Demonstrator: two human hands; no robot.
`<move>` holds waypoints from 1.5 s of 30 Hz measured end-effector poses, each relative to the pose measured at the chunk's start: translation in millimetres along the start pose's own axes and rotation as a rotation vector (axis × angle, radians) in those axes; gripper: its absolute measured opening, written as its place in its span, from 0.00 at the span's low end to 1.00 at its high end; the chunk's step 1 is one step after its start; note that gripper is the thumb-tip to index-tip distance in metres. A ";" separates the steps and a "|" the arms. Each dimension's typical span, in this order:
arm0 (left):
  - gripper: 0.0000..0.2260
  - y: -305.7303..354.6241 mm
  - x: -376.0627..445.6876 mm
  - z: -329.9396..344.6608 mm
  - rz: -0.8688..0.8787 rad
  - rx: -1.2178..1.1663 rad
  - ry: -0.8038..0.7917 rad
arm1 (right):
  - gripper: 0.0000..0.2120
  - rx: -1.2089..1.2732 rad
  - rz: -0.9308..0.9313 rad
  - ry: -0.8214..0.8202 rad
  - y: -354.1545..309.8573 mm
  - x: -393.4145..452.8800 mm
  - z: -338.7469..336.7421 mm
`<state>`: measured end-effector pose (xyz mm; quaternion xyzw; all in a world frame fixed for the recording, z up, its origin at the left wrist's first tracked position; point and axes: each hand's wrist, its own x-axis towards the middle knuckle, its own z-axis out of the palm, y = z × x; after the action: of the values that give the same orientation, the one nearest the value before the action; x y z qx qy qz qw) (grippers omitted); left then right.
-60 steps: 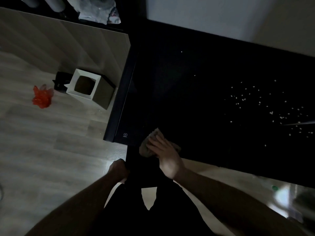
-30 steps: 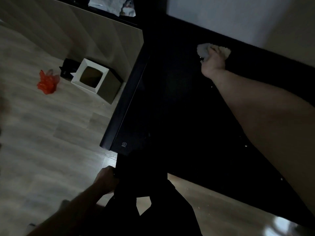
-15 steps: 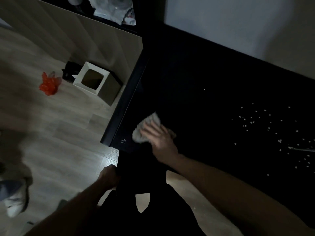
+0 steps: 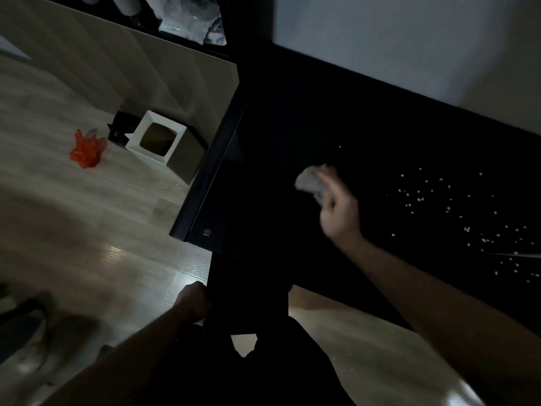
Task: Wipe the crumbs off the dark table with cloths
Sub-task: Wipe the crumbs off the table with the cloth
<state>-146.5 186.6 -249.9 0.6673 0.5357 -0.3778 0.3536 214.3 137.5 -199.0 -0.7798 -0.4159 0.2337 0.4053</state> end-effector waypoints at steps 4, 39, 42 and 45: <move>0.10 5.1 -2.2 7.5 -0.010 -0.031 0.009 | 0.29 -0.215 0.154 0.082 33.0 84.5 -39.5; 0.08 33.0 9.8 5.4 0.115 0.246 -0.118 | 0.27 0.022 0.334 0.070 -4.1 -210.4 16.7; 0.06 38.5 6.1 8.1 0.122 0.230 -0.119 | 0.24 0.002 0.398 0.171 11.4 -191.6 -27.0; 0.06 45.2 5.2 14.1 0.083 0.217 -0.126 | 0.23 -0.031 0.393 0.286 36.4 -172.0 -65.9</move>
<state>-103.2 168.7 -258.0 0.6983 0.4403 -0.4597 0.3274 183.6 -47.3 -187.3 -0.8770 -0.1983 0.1889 0.3948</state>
